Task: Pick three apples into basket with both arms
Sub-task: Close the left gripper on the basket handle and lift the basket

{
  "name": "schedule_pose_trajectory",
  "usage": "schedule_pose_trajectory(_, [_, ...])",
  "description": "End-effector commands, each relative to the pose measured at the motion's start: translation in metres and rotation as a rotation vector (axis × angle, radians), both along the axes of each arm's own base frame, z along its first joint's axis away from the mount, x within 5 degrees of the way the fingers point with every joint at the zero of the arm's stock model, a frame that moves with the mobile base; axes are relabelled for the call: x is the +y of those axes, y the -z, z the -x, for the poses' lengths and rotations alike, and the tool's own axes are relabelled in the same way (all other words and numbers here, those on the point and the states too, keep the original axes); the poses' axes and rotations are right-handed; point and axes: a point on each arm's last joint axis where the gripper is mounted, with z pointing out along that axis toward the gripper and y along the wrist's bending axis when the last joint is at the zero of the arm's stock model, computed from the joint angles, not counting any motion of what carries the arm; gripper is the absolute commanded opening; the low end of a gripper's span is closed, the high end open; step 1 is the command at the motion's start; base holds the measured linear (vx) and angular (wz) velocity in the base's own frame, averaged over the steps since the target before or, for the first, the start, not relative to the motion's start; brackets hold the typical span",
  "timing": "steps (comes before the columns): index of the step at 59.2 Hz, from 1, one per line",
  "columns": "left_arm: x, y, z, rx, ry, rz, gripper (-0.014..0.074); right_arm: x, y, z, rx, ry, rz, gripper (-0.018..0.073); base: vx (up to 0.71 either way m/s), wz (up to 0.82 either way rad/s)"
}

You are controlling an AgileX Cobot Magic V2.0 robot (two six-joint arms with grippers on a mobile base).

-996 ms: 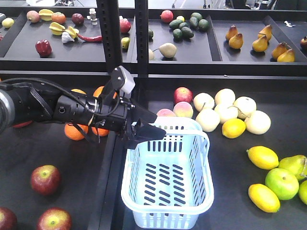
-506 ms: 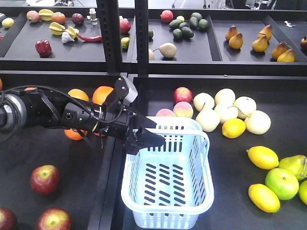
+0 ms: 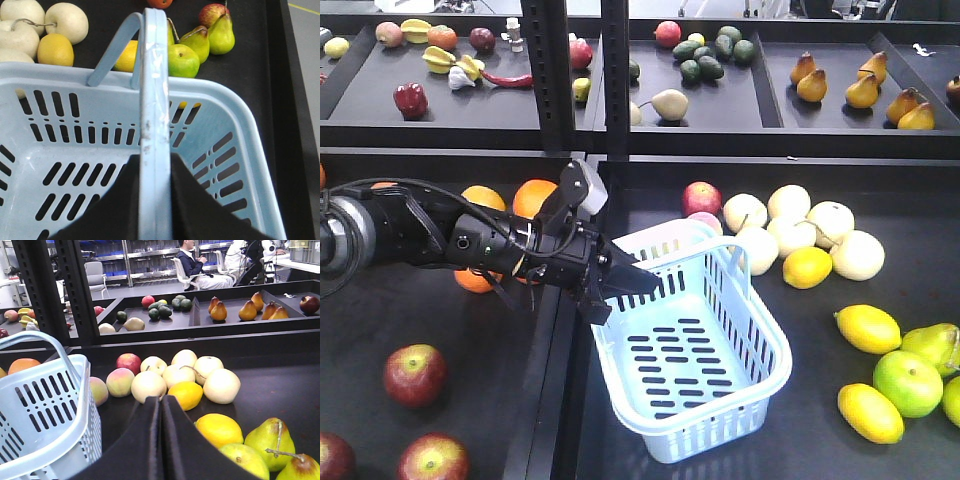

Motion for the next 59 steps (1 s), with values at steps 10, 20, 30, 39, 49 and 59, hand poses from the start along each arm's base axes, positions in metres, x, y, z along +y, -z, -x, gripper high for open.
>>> schedule_pose_trajectory(10, [0.000, -0.067, 0.021, -0.078, 0.058, 0.119, -0.0008, 0.001, -0.003, 0.000, -0.074, -0.013, 0.005, -0.0006, 0.00, 0.00])
schedule_pose_trajectory(20, [0.002, -0.107, 0.039, -0.021, 0.037, 0.253, -0.0008, 0.001, -0.003, 0.000, -0.074, -0.013, 0.005, -0.0006, 0.00, 0.00])
schedule_pose_trajectory(30, [0.009, -0.148, 0.065, -0.013, 0.045, 0.319, -0.0008, 0.001, -0.003, 0.000, -0.074, -0.013, 0.005, -0.0006, 0.00, 0.00])
schedule_pose_trajectory(39, [0.017, -0.179, 0.092, 0.018, 0.036, 0.352, -0.0008, 0.001, -0.003, 0.000, -0.074, -0.013, 0.005, -0.0006, 0.00, 0.00])
schedule_pose_trajectory(49, [0.028, -0.203, 0.121, -0.017, 0.024, 0.294, -0.0008, 0.001, -0.003, 0.000, -0.074, -0.013, 0.005, -0.0006, 0.00, 0.00])
schedule_pose_trajectory(59, [0.037, -0.220, 0.146, -0.045, 0.016, 0.323, -0.0008, 0.001, -0.003, 0.000, -0.074, -0.013, 0.005, -0.0006, 0.00, 0.00])
